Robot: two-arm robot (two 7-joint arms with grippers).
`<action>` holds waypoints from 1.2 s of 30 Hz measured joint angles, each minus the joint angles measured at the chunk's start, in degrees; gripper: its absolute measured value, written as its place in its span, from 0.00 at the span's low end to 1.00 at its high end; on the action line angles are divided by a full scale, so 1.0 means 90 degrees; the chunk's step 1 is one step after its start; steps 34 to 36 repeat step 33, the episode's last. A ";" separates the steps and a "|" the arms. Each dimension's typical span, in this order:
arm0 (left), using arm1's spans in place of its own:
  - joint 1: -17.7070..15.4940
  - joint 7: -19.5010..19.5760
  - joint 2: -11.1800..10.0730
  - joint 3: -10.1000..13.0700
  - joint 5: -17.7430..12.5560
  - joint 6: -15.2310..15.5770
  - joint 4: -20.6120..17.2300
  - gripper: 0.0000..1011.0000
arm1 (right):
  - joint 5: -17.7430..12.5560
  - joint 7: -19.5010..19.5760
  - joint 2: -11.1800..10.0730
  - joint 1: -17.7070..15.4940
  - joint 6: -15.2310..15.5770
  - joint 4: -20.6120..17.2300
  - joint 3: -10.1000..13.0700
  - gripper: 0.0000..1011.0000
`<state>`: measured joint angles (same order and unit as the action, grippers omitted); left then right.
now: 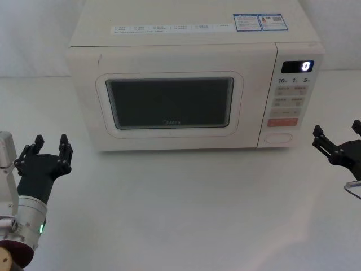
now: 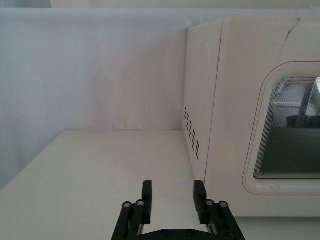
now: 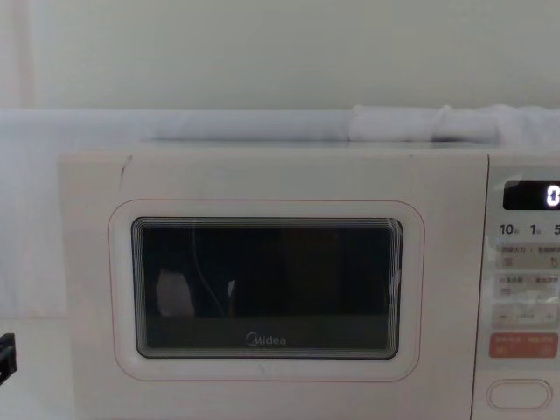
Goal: Press the button to open the microwave door with one hand; close the microwave door with the other hand.
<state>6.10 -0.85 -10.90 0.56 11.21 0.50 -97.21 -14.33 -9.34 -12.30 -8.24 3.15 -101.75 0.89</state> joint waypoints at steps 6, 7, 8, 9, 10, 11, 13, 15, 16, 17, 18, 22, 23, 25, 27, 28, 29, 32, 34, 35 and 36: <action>0.0000 0.0000 -0.0002 0.0000 0.0003 0.0000 0.0000 0.71 | 0.0000 0.0000 0.0000 0.0000 0.0000 0.0000 0.0000 0.99; 0.0000 0.0000 -0.0002 0.0000 0.0004 0.0000 0.0000 0.74 | 0.0000 0.0000 0.0000 0.0000 0.0000 0.0000 0.0000 0.99; 0.0000 0.0000 -0.0002 0.0000 0.0004 0.0000 0.0000 0.75 | 0.0000 0.0000 0.0000 0.0000 0.0000 0.0000 0.0000 0.99; 0.0000 0.0000 -0.0003 0.0000 0.0005 -0.0001 0.0000 0.81 | 0.0000 0.0000 0.0000 0.0000 0.0000 0.0000 0.0000 0.99; 0.0000 0.0000 -0.0003 0.0000 0.0005 0.0000 0.0000 0.83 | 0.0000 0.0000 0.0000 0.0000 0.0000 0.0000 0.0000 0.99; 0.0000 0.0000 -0.0003 0.0000 0.0005 0.0000 0.0000 0.85 | 0.0000 0.0000 0.0000 0.0000 0.0000 0.0000 0.0000 0.99; 0.0000 0.0000 -0.0002 0.0000 0.0005 -0.0001 0.0000 0.91 | 0.0000 0.0000 0.0000 0.0000 0.0000 0.0000 0.0000 0.99; 0.0000 0.0000 -0.0002 0.0000 0.0005 -0.0001 0.0000 0.94 | 0.0000 0.0000 0.0000 0.0000 0.0000 0.0000 0.0000 0.99; 0.0000 0.0000 -0.0003 0.0000 0.0005 -0.0001 0.0000 0.99 | 0.0000 0.0000 0.0000 0.0000 0.0000 0.0000 0.0000 0.99; 0.0000 0.0000 -0.0002 0.0000 0.0005 -0.0001 0.0000 0.99 | 0.0000 0.0000 0.0000 0.0000 0.0000 0.0000 0.0000 0.99; 0.0000 0.0000 -0.0003 0.0000 0.0005 -0.0001 0.0000 0.99 | 0.0000 0.0000 0.0000 0.0000 0.0000 0.0000 0.0000 0.99; 0.0000 0.0000 -0.0002 0.0000 0.0005 0.0000 0.0000 0.99 | 0.0000 0.0000 0.0000 0.0000 0.0000 0.0000 0.0000 0.99; 0.0000 0.0000 -0.0003 0.0000 0.0005 -0.0001 0.0000 0.99 | 0.0000 0.0000 0.0000 0.0000 0.0000 0.0000 0.0000 0.99; 0.0000 0.0000 -0.0003 0.0000 0.0005 0.0000 0.0000 0.99 | 0.0000 0.0000 0.0000 0.0000 0.0000 0.0000 0.0000 0.99; 0.0000 0.0000 -0.0003 0.0000 0.0005 -0.0001 0.0000 0.99 | 0.0000 0.0000 0.0000 0.0000 0.0000 0.0001 0.0000 0.99; 0.0000 0.0000 -0.0003 0.0000 0.0005 -0.0001 0.0000 0.99 | 0.0000 0.0000 0.0000 0.0000 0.0000 0.0000 0.0000 0.99; 0.0000 0.0000 -0.0003 0.0000 0.0005 -0.0001 0.0000 0.99 | 0.0000 0.0000 0.0000 0.0000 0.0000 0.0000 0.0000 0.99; 0.0000 0.0000 -0.0003 0.0000 0.0005 0.0000 0.0000 0.99 | 0.0000 0.0000 0.0000 0.0000 0.0000 0.0000 0.0000 0.99; 0.0000 0.0000 -0.0002 0.0000 0.0005 -0.0001 0.0000 0.99 | 0.0000 0.0000 0.0000 0.0000 0.0000 0.0000 0.0000 0.99; 0.0000 0.0000 -0.0002 0.0000 0.0005 -0.0001 0.0000 0.99 | 0.0000 0.0000 0.0000 0.0000 0.0000 0.0000 0.0000 0.99; 0.0000 0.0000 -0.0002 0.0000 0.0005 -0.0001 0.0000 0.99 | 0.0000 0.0000 0.0000 0.0000 0.0000 0.0000 0.0000 0.99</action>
